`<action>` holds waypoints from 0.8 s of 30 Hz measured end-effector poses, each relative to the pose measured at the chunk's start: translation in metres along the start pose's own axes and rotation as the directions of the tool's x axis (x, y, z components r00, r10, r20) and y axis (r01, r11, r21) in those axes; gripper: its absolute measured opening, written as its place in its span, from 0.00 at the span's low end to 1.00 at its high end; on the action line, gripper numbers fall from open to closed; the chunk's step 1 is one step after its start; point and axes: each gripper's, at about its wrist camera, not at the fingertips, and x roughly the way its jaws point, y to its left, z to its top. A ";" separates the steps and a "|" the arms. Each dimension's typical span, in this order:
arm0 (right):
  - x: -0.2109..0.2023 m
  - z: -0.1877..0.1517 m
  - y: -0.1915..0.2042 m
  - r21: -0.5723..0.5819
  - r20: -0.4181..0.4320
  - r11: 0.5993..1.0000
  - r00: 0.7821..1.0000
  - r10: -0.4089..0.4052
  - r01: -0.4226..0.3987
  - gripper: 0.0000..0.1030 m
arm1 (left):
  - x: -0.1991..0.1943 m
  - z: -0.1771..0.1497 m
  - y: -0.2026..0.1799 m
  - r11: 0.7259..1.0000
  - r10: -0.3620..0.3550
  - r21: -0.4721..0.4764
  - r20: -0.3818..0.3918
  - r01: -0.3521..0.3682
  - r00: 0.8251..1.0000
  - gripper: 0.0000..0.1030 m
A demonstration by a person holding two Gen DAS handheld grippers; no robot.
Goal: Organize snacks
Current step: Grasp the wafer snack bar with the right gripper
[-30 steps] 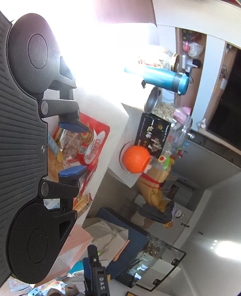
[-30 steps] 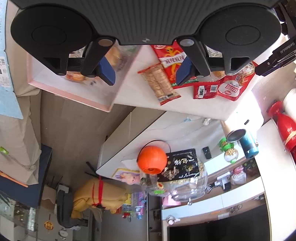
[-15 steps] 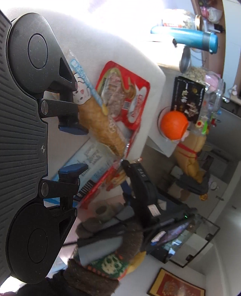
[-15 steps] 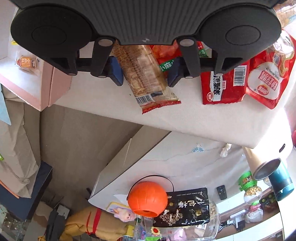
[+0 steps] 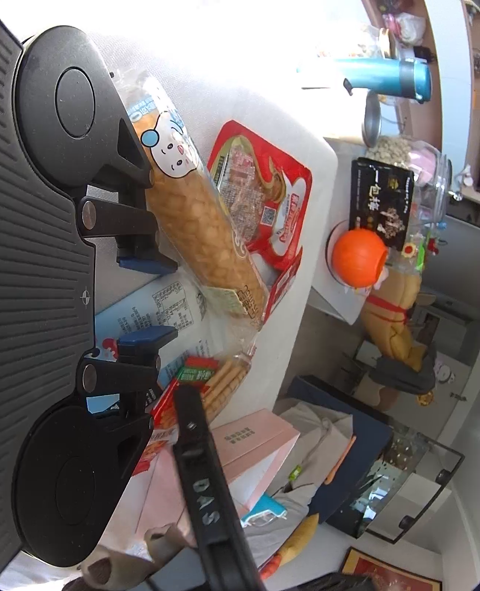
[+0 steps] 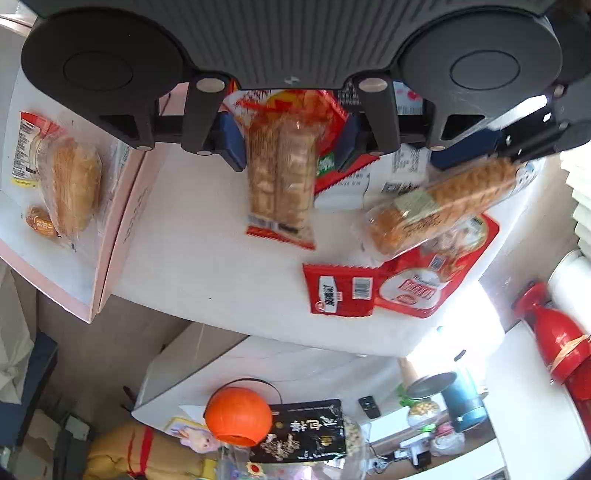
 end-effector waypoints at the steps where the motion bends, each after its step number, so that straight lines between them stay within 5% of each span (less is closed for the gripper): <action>1: -0.006 -0.007 0.001 -0.024 0.007 1.000 1.000 0.002 -0.001 0.63 | -0.001 0.000 0.000 1.000 0.006 0.001 0.002 -0.006 1.000 0.36; 7: -0.013 -0.044 -0.007 -0.034 0.035 0.999 0.999 -0.015 0.016 0.65 | -0.003 0.002 0.003 1.000 0.017 -0.018 0.009 -0.016 1.000 0.36; 10: -0.015 -0.049 -0.012 0.066 -0.001 0.990 0.992 0.127 -0.127 0.68 | -0.008 0.004 0.004 0.999 0.007 -0.040 0.011 -0.007 1.000 0.33; 13: -0.026 -0.050 -0.001 0.042 0.004 0.974 0.975 0.222 -0.222 0.67 | -0.014 0.006 0.000 0.999 -0.017 -0.032 0.023 0.017 1.000 0.33; 19: -0.038 -0.020 -0.004 0.042 0.134 0.998 0.990 0.038 -0.044 0.62 | -0.012 0.000 -0.023 0.990 -0.125 0.056 -0.054 0.128 0.991 0.32; 24: -0.001 0.023 -0.018 0.088 0.102 0.996 0.994 -0.039 0.030 0.48 | -0.006 -0.015 -0.051 0.938 -0.281 0.164 -0.161 0.306 0.946 0.29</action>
